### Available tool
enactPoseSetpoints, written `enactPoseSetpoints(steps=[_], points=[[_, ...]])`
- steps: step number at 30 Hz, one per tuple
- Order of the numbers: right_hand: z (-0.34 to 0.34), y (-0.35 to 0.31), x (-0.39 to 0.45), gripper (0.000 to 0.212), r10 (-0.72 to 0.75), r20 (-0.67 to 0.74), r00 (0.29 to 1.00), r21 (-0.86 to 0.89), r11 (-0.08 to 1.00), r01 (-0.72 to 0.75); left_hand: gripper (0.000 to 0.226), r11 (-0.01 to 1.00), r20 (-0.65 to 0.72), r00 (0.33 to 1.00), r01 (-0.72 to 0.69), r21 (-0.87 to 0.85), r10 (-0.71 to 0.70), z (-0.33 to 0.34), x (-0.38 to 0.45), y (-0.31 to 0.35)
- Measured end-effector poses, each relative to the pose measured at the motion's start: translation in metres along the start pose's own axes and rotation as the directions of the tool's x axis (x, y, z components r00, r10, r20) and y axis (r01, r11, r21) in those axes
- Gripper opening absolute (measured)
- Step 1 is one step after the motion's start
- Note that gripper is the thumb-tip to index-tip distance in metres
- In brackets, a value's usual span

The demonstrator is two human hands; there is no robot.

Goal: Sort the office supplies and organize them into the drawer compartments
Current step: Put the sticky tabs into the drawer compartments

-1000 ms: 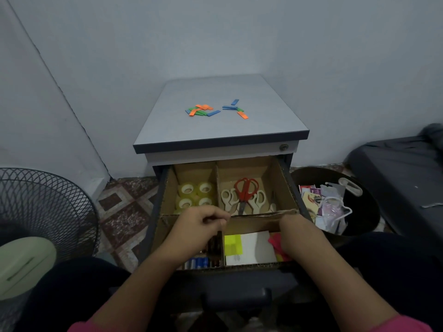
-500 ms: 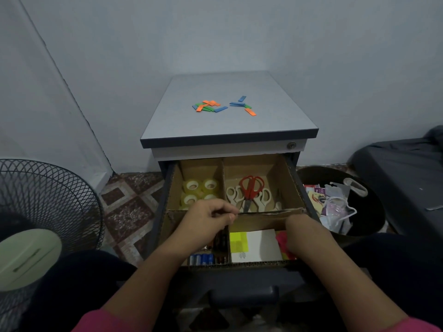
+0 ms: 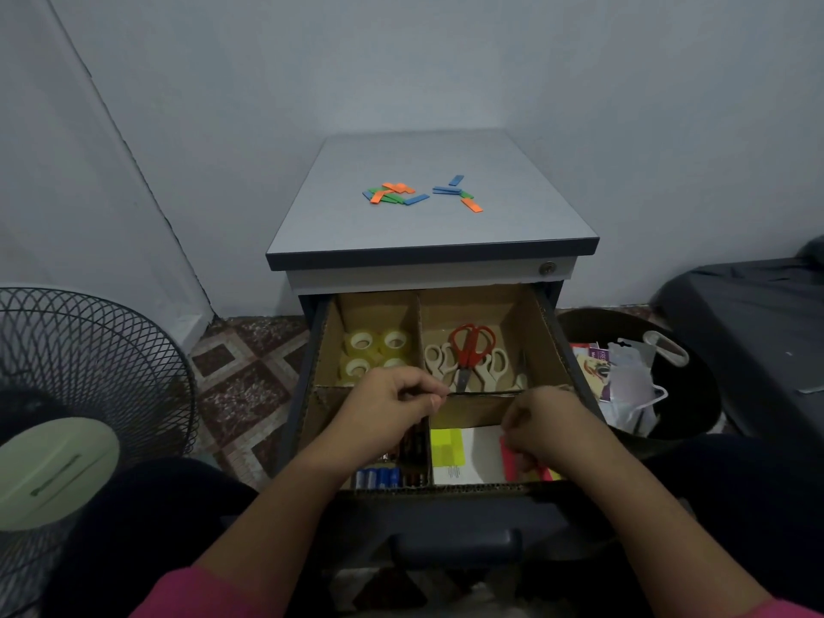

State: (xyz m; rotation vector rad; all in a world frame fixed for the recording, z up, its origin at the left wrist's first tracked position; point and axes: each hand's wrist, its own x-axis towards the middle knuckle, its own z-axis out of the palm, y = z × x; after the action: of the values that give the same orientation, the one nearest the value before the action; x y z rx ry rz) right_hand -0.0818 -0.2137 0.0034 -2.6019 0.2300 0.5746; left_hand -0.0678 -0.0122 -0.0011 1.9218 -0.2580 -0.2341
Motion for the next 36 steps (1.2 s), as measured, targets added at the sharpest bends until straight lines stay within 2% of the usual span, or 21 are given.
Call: enactPoseSetpoints(steps=[4,8,12,15,17,22,29,33,36], points=[[0.006,0.002,0.001,0.024,-0.038,-0.037,0.999,-0.174,0.984,0.031,0.021,1.0,-0.005,1.0,-0.007,0.002,0.007,-0.001,0.001,-0.001],[0.008,0.003,-0.005,0.035,-0.087,0.003,0.996,-0.291,0.953,0.084,0.023,1.0,0.005,1.0,-0.018,-0.01,0.018,-0.002,0.003,-0.002],[0.012,-0.005,-0.002,0.04,-0.118,0.011,0.993,-0.313,0.943,0.116,0.023,1.0,0.009,1.0,-0.025,-0.006,0.025,-0.001,0.003,-0.002],[0.012,-0.01,0.004,0.048,-0.106,0.034,0.994,-0.249,0.962,0.111,0.023,0.999,0.005,1.0,-0.027,-0.018,0.028,-0.001,0.003,-0.003],[0.011,-0.009,0.005,0.047,-0.082,0.024,0.996,-0.26,0.962,0.085,0.022,0.999,0.003,1.0,-0.024,-0.024,0.024,-0.002,0.003,-0.003],[0.017,-0.004,0.005,0.025,-0.133,-0.063,0.989,-0.351,0.931,0.103,0.021,0.999,0.009,1.0,-0.024,-0.024,0.024,-0.002,0.004,-0.003],[0.02,-0.012,0.007,0.028,-0.186,-0.047,0.981,-0.322,0.933,0.162,0.021,0.999,0.014,1.0,-0.023,-0.028,0.024,-0.002,0.005,-0.003],[0.018,-0.013,0.006,0.034,-0.165,0.0,0.986,-0.376,0.914,0.153,0.022,0.999,0.016,0.999,-0.028,-0.029,0.028,-0.002,0.005,-0.002],[0.02,-0.016,0.006,0.036,-0.191,-0.018,0.981,-0.404,0.899,0.168,0.022,0.999,0.015,0.999,-0.03,-0.024,0.03,-0.002,0.005,-0.002]])
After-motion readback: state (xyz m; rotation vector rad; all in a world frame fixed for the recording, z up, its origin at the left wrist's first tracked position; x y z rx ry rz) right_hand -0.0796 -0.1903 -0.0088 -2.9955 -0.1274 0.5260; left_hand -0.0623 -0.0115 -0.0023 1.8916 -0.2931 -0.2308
